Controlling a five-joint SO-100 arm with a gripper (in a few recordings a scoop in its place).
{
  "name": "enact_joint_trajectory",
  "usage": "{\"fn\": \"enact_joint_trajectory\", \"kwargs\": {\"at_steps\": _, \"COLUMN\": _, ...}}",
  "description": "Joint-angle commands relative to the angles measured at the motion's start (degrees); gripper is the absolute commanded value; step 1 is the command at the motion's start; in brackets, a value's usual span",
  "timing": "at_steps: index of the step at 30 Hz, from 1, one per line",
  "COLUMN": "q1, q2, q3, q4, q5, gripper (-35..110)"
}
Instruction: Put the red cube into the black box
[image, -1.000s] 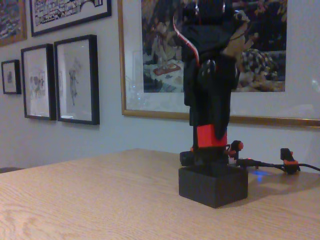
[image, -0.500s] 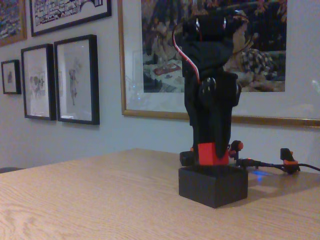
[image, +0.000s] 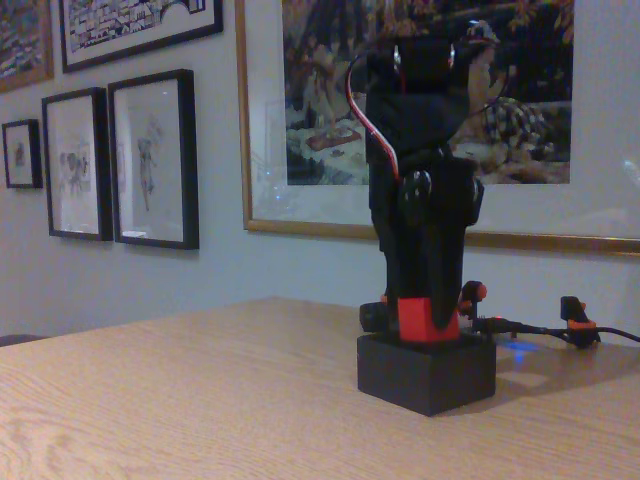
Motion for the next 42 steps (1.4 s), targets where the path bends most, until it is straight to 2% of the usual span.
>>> {"fn": "enact_joint_trajectory", "kwargs": {"at_steps": 1, "q1": -0.4, "q2": 1.2, "q3": -1.1, "q4": 0.9, "q5": 0.3, "gripper": 22}}
{"fn": "enact_joint_trajectory", "kwargs": {"at_steps": 9, "q1": -0.4, "q2": 1.2, "q3": -1.8, "q4": 1.5, "q5": -0.4, "gripper": 24}}
{"fn": "enact_joint_trajectory", "kwargs": {"at_steps": 14, "q1": -0.8, "q2": 3.3, "q3": -4.9, "q4": 6.2, "q5": -0.5, "gripper": 24}}
{"fn": "enact_joint_trajectory", "kwargs": {"at_steps": 21, "q1": -8.5, "q2": 7.8, "q3": -16.9, "q4": 12.7, "q5": -4.1, "gripper": 24}}
{"fn": "enact_joint_trajectory", "kwargs": {"at_steps": 25, "q1": -18.4, "q2": 13.8, "q3": -13.8, "q4": 1.8, "q5": -15.0, "gripper": 26}}
{"fn": "enact_joint_trajectory", "kwargs": {"at_steps": 28, "q1": -24.3, "q2": 18.2, "q3": -5.7, "q4": -6.7, "q5": -23.4, "gripper": 24}}
{"fn": "enact_joint_trajectory", "kwargs": {"at_steps": 32, "q1": -29.4, "q2": 21.5, "q3": 6.1, "q4": -13.1, "q5": -30.8, "gripper": 25}}
{"fn": "enact_joint_trajectory", "kwargs": {"at_steps": 36, "q1": -31.9, "q2": 27.9, "q3": 20.7, "q4": -20.1, "q5": -31.3, "gripper": 25}}
{"fn": "enact_joint_trajectory", "kwargs": {"at_steps": 42, "q1": -30.1, "q2": 38.3, "q3": 31.8, "q4": -21.1, "q5": -30.3, "gripper": 24}}
